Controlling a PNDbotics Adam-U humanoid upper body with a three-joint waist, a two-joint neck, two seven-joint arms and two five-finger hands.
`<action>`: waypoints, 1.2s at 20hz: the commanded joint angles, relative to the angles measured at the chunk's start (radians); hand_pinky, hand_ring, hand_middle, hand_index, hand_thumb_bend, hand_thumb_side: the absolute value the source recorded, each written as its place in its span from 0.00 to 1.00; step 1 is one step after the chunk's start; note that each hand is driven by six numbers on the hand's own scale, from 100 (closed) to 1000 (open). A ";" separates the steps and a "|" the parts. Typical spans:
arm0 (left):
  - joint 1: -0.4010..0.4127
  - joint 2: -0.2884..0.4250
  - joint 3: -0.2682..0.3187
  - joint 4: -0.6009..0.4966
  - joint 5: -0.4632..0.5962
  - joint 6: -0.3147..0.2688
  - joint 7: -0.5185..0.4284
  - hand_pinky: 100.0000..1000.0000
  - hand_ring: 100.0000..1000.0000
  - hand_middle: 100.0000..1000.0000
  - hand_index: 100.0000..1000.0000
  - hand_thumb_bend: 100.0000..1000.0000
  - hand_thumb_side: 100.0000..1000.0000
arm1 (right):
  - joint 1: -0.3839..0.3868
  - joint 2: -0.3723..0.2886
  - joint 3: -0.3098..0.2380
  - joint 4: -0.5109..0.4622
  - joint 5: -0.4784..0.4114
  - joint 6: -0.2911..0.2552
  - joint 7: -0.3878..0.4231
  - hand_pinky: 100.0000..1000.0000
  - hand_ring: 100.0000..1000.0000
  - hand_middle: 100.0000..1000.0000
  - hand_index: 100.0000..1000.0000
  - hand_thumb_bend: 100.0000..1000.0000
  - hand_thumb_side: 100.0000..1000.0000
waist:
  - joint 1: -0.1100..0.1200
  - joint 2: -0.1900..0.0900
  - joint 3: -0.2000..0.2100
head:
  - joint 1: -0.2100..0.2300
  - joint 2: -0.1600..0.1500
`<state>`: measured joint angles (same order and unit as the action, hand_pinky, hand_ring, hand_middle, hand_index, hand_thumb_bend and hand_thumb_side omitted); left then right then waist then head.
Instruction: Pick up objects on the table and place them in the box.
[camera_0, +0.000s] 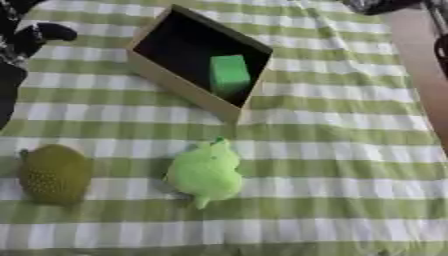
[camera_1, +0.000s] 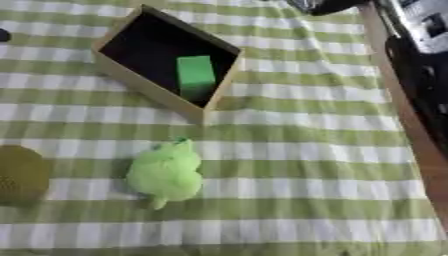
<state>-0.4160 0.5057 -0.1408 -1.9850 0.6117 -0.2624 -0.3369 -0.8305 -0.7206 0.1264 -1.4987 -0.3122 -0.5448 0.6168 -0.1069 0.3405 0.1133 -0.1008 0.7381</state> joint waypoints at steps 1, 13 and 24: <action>-0.004 0.053 0.023 -0.015 -0.049 -0.025 0.005 0.73 0.91 0.78 0.86 0.00 0.56 | 0.050 -0.097 -0.051 -0.146 -0.127 -0.201 0.234 1.00 1.00 0.61 1.00 0.00 0.00 | 0.022 -0.034 -0.006 | 0.009 0.003; 0.084 0.446 0.055 -0.015 -0.467 -0.279 0.077 0.79 0.94 0.86 0.91 0.00 0.38 | 0.392 -0.236 -0.221 -0.451 -0.278 -0.151 -0.012 1.00 1.00 0.55 0.94 0.00 0.24 | 0.059 -0.040 -0.040 | 0.008 0.012; 0.209 0.628 0.045 -0.015 -0.768 -0.342 0.031 0.89 1.00 0.91 0.93 0.00 0.16 | 0.584 -0.218 -0.341 -0.501 -0.321 -0.137 -0.171 1.00 1.00 0.52 0.92 0.00 0.35 | 0.076 -0.039 -0.057 | -0.015 0.002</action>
<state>-0.2037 1.0831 -0.1013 -1.9855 -0.1321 -0.6018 -0.2956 -0.2436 -0.9154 -0.1904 -1.9836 -0.6319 -0.6787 0.4521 -0.0475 0.3373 0.0567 -0.1131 0.7463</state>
